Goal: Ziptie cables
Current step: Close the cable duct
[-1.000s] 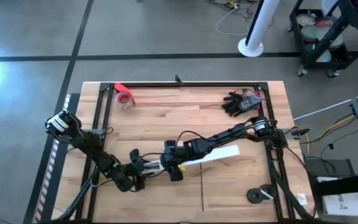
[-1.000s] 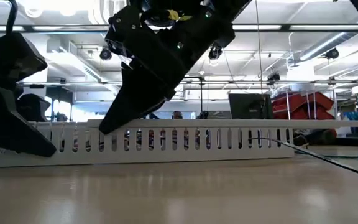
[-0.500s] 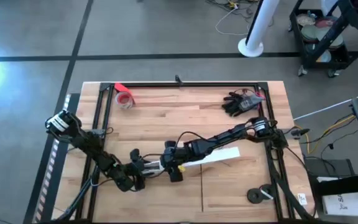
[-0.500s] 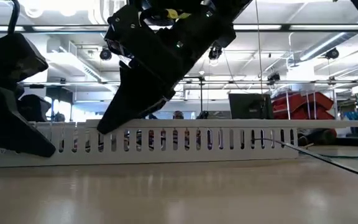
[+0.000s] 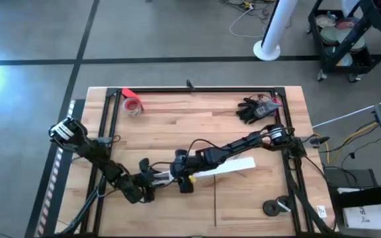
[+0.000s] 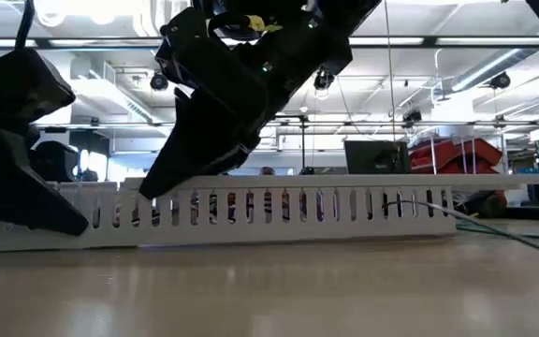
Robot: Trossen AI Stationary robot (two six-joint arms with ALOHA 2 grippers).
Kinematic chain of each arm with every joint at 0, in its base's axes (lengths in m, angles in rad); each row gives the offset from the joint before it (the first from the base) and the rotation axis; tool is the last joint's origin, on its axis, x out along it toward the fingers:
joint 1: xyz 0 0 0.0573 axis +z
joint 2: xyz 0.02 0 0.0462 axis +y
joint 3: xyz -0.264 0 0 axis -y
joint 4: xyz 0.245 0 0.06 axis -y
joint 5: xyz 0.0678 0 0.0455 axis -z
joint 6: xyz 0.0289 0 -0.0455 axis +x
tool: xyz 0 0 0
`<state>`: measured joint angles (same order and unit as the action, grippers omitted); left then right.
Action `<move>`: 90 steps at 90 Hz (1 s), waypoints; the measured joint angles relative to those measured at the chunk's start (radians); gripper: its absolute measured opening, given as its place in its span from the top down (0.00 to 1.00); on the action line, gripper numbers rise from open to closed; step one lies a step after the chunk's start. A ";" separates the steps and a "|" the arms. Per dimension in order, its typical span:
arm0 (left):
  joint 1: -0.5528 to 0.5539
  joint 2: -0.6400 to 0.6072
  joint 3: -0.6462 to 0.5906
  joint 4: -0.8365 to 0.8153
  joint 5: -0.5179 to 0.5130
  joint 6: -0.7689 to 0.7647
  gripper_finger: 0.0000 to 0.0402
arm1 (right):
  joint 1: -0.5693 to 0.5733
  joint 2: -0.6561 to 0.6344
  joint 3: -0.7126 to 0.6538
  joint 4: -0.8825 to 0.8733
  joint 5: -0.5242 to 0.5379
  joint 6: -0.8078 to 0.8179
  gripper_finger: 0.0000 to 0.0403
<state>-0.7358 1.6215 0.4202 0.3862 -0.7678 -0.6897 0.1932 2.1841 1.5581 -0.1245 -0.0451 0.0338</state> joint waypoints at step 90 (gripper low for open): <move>0.034 -0.001 0.001 0.044 0.065 0.088 0.44 | -0.014 0.028 0.010 0.012 -0.043 0.016 0.42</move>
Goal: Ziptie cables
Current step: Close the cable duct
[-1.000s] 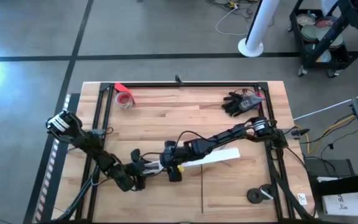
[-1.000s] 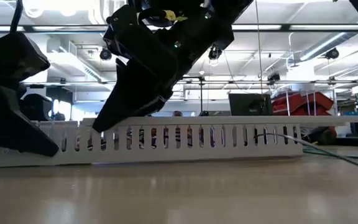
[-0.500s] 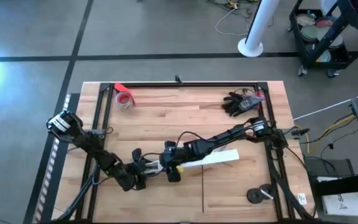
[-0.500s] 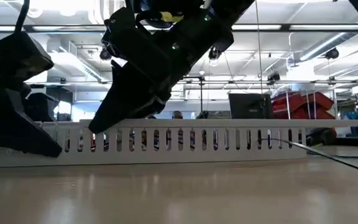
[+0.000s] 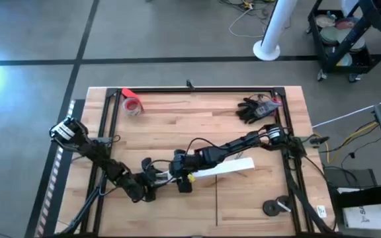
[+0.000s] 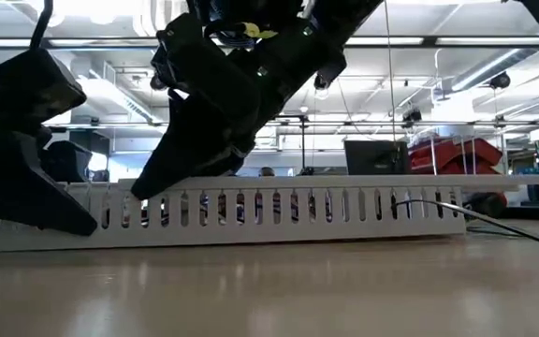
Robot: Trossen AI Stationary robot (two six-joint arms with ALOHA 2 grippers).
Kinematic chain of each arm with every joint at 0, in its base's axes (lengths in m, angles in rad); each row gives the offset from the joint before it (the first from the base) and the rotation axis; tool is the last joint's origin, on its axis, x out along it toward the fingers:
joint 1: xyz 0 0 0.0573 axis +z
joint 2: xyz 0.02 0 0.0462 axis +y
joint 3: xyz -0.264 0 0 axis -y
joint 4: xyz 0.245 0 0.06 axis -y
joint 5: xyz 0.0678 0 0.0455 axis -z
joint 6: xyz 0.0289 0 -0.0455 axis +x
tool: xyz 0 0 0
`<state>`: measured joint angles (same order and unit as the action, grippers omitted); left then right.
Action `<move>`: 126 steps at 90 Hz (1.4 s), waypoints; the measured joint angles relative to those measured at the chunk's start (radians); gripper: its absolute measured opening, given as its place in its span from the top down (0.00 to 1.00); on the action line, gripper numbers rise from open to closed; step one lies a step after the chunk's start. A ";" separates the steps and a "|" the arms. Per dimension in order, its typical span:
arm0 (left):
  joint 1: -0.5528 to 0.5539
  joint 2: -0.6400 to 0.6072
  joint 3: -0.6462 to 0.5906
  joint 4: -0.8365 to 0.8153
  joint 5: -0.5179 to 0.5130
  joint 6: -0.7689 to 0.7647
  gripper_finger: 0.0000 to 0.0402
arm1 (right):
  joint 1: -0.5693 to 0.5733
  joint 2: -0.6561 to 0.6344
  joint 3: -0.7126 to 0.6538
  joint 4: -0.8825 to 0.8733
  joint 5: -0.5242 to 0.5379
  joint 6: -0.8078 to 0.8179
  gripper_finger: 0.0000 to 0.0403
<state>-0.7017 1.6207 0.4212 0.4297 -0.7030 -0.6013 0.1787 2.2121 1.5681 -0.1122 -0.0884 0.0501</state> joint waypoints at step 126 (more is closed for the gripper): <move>-0.044 -0.037 0.010 -0.160 0.094 -0.122 0.46 | -0.001 0.009 -0.002 0.047 -0.010 0.004 0.42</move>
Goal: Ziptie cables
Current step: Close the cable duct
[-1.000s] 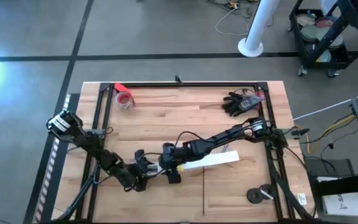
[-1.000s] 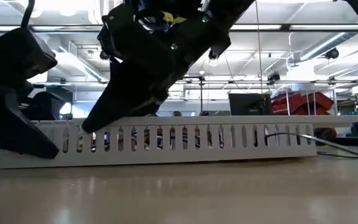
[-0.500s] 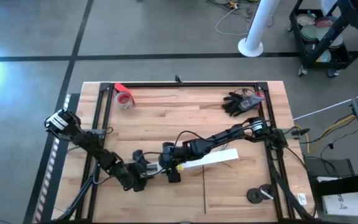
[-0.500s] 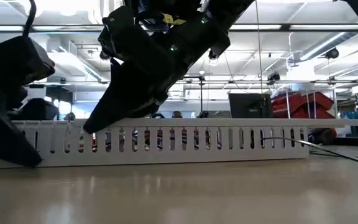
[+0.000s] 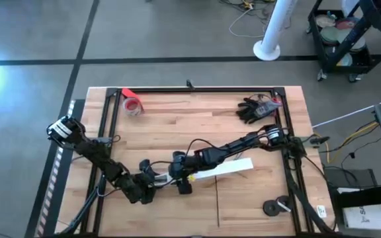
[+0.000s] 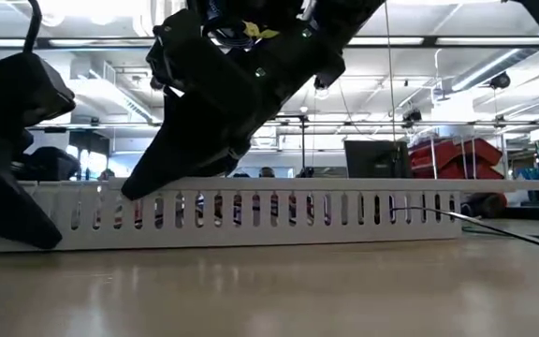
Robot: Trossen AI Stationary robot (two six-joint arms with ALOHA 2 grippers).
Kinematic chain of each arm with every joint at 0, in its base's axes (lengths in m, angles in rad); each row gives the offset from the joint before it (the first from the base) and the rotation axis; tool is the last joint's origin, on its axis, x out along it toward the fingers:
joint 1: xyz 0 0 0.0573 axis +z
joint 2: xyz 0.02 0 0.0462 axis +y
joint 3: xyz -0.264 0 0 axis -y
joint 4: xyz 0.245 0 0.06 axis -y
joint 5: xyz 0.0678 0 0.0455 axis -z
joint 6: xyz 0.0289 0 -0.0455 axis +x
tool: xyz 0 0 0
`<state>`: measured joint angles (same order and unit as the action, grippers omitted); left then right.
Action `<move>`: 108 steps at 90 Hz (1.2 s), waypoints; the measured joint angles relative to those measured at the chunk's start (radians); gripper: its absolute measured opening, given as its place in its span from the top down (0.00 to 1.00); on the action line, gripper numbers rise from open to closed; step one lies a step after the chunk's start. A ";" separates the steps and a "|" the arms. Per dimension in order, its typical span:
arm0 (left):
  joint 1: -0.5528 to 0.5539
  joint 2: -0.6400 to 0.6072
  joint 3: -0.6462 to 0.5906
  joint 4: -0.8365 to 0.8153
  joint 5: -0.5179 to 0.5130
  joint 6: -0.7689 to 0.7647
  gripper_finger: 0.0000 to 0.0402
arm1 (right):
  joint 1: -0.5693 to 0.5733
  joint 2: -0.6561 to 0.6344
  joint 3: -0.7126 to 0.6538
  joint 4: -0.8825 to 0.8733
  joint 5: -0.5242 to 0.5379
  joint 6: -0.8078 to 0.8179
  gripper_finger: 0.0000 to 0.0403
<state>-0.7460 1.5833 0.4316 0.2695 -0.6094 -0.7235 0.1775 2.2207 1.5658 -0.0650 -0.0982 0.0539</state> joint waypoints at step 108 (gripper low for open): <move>0.056 0.007 -0.002 0.051 -0.027 0.110 0.45 | -0.008 0.024 0.031 0.173 -0.004 -0.005 0.51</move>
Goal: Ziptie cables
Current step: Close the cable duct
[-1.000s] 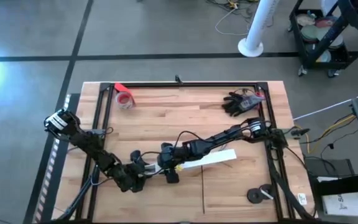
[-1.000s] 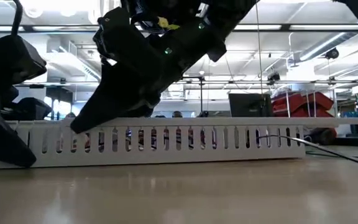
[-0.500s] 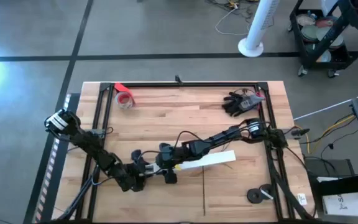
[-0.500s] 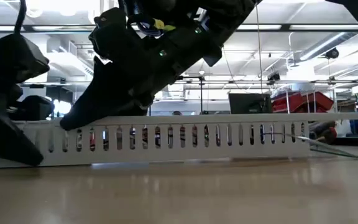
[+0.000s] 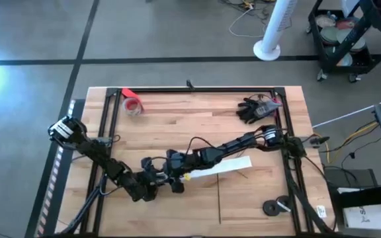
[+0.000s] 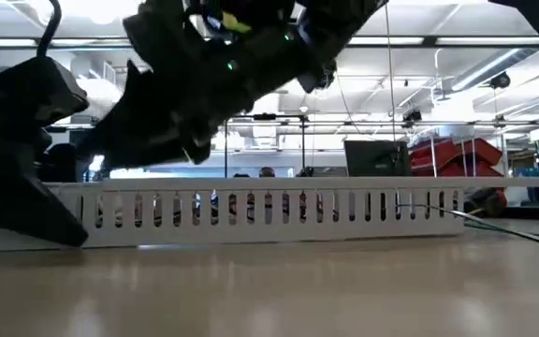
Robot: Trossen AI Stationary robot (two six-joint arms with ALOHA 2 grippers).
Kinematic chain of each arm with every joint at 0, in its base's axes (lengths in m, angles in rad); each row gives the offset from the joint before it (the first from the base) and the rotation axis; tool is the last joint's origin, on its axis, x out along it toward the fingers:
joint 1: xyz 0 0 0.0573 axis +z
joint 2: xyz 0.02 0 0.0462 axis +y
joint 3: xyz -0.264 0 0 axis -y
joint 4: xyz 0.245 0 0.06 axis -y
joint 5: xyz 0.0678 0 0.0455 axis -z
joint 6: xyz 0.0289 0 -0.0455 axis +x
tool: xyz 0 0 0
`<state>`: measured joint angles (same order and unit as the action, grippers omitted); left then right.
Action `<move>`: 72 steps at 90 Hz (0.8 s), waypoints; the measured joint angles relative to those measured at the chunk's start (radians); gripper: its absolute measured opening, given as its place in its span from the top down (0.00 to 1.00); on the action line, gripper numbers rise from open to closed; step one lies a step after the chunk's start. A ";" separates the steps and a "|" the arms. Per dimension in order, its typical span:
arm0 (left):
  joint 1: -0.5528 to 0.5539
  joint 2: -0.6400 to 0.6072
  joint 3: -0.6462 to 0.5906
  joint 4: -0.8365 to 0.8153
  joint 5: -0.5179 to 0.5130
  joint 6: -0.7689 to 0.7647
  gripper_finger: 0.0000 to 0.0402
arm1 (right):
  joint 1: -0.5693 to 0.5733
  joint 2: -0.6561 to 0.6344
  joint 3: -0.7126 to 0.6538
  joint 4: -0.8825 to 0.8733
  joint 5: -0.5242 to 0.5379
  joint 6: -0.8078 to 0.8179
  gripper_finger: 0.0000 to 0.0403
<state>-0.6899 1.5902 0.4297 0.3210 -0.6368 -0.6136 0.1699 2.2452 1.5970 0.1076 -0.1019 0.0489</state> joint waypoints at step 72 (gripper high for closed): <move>-0.001 0.027 0.002 0.011 0.020 -0.036 0.43 | 0.000 -0.084 0.078 -0.634 0.067 0.019 0.20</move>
<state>-0.6910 1.6169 0.4313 0.3317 -0.6165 -0.6494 0.1703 2.1609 1.6749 -0.5262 -0.0351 0.0681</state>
